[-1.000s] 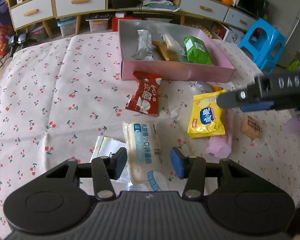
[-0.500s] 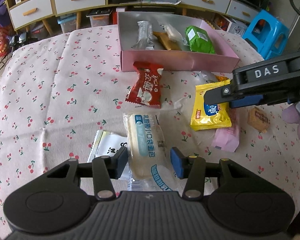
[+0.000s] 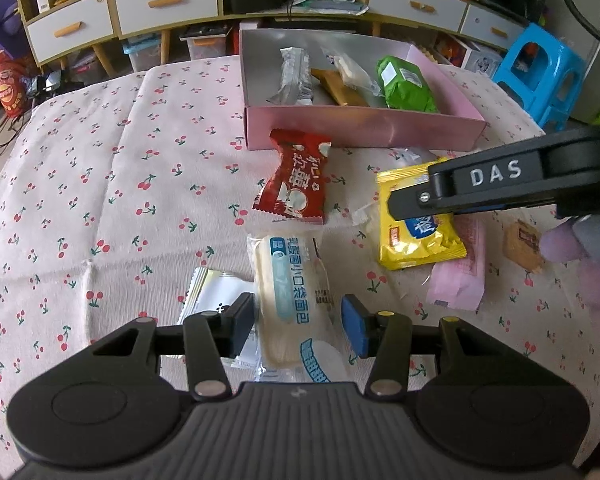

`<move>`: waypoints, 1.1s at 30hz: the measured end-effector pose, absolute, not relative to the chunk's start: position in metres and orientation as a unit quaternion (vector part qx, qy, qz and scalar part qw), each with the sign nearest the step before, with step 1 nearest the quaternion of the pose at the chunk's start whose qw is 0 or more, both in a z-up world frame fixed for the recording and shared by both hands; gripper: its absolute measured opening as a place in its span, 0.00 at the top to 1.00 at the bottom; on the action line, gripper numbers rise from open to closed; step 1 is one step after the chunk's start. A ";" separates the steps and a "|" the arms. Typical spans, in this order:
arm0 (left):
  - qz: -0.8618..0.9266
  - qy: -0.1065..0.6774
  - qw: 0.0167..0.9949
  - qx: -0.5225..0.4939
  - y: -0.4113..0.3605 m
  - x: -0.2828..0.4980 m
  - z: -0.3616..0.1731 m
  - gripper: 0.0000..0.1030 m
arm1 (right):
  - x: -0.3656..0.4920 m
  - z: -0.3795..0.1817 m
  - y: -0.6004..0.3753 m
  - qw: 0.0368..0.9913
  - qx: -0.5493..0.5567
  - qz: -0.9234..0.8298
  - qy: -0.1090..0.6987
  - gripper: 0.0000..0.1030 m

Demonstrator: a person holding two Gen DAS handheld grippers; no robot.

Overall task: Organize snacks
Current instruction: 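Grasp the yellow snack pack with the right tool while the left tool holds the bread pack, then carry both packs over the pink box and open both tools inside it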

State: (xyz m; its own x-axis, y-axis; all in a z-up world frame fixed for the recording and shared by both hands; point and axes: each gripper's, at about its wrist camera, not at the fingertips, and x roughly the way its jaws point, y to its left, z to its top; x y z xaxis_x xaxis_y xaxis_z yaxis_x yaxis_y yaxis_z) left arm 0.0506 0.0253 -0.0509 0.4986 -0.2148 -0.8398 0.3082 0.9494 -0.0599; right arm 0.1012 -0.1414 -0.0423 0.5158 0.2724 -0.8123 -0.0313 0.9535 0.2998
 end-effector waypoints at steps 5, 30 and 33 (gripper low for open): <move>-0.146 0.476 0.866 0.043 0.025 0.051 -0.051 0.57 | 0.107 -0.048 -0.134 0.864 0.120 0.102 0.479 0.47; -0.142 0.477 0.867 0.020 0.036 0.057 -0.047 0.68 | 0.110 -0.059 -0.119 0.858 0.108 0.102 0.492 0.52; -0.143 0.473 0.870 0.007 0.039 0.058 -0.041 0.69 | 0.112 -0.053 -0.128 0.851 0.148 0.113 0.491 0.52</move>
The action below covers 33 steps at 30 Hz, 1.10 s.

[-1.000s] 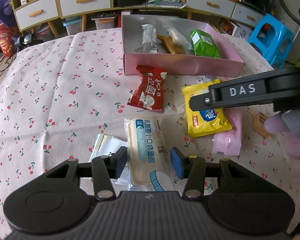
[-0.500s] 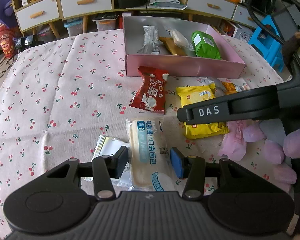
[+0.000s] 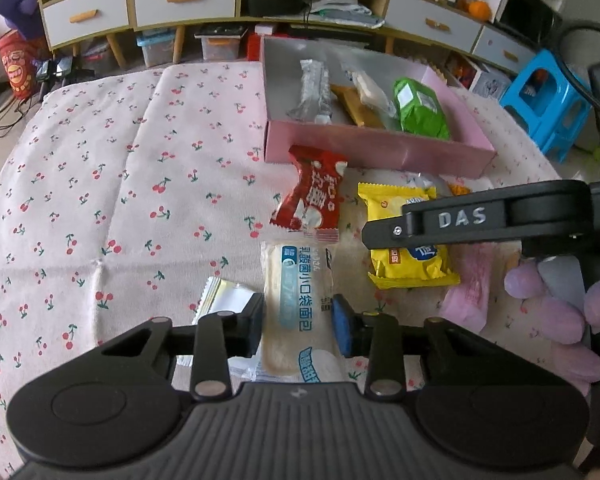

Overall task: Organize snacks
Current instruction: 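Carry both packs over the pink box and open both tools inside it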

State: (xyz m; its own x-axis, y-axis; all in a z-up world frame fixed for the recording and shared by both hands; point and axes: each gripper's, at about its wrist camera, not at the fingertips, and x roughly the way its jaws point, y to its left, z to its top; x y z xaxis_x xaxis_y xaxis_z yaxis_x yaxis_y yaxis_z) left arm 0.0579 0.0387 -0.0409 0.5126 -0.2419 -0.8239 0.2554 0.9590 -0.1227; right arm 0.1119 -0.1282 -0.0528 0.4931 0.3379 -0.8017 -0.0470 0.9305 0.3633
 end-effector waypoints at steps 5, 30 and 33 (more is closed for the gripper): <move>-0.144 0.463 0.874 -0.012 0.041 0.061 -0.031 0.69 | 0.115 -0.042 -0.139 0.847 0.179 0.109 0.489 0.52; -0.139 0.404 0.904 -0.021 -0.030 0.204 -0.013 0.69 | 0.142 -0.016 -0.230 0.844 0.310 0.066 0.433 0.52; -0.139 0.409 0.901 -0.036 -0.029 0.208 -0.017 0.69 | 0.146 -0.019 -0.243 0.842 0.327 0.052 0.427 0.52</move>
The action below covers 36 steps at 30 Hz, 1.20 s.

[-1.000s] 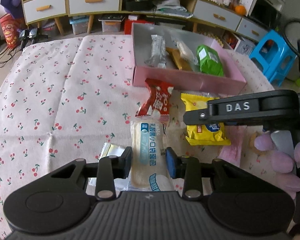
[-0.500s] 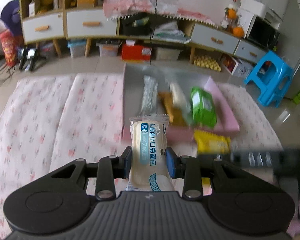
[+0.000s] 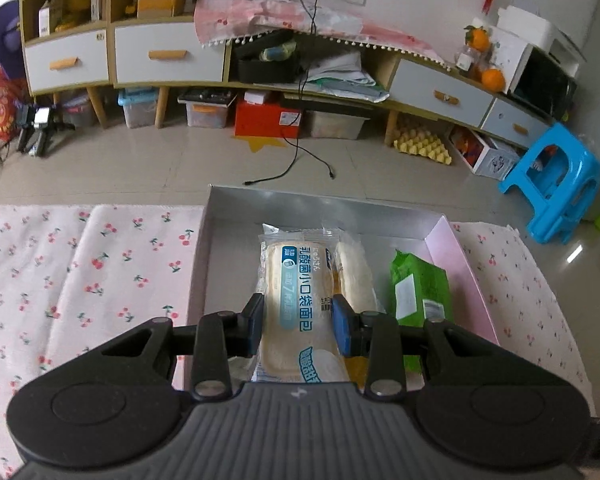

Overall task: Organize snacks
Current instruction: 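Carry both packs over the pink box and open both tools inside it, then lift both open tools out of the pink box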

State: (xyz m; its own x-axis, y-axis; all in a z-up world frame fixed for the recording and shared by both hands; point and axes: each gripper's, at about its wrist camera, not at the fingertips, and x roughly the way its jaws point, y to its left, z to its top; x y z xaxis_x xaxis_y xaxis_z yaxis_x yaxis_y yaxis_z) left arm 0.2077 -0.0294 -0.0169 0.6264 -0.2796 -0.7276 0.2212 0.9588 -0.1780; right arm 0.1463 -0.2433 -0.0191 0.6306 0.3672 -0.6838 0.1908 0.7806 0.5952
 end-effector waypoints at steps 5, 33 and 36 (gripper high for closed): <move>-0.142 0.406 0.902 -0.046 -0.028 0.214 -0.016 0.68 | 0.151 -0.023 -0.256 0.837 0.352 0.032 0.417 0.52; -0.146 0.409 0.899 -0.044 -0.017 0.180 -0.019 0.32 | 0.178 -0.031 -0.255 0.867 0.379 0.026 0.323 0.28; -0.145 0.409 0.900 -0.043 -0.017 0.176 -0.019 0.29 | 0.175 -0.028 -0.260 0.868 0.377 0.026 0.322 0.27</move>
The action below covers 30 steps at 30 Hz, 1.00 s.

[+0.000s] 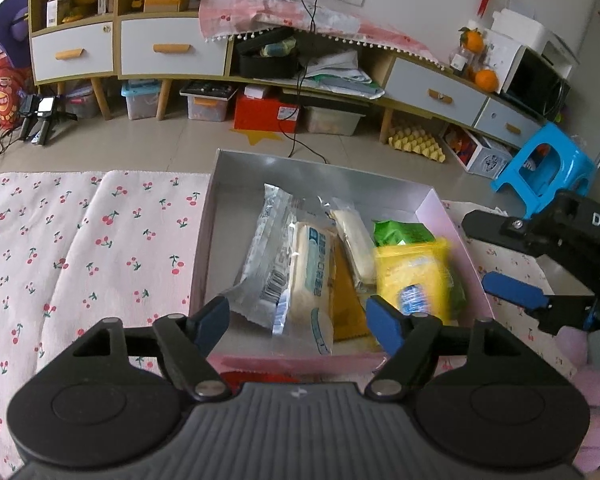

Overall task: Organize snacks
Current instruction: 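Lift both open tools out of the pink box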

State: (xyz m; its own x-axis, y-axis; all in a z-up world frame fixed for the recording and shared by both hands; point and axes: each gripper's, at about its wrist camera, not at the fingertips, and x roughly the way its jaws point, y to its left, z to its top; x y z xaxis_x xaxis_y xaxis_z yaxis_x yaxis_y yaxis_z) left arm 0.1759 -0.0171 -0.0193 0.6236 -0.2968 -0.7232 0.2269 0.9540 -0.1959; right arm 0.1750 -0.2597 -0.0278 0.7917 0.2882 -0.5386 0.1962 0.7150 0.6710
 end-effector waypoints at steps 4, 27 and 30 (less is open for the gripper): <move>-0.143 0.408 0.901 -0.047 -0.014 0.169 -0.019 0.25 | 0.173 -0.027 -0.260 0.866 0.374 0.030 0.331 0.25; -0.100 0.419 0.902 -0.004 0.028 0.101 0.003 0.03 | 0.114 0.013 -0.229 0.906 0.154 0.066 0.390 0.17; -0.107 0.421 0.901 0.005 0.033 0.088 -0.003 0.02 | 0.103 0.012 -0.229 0.904 0.137 0.074 0.397 0.16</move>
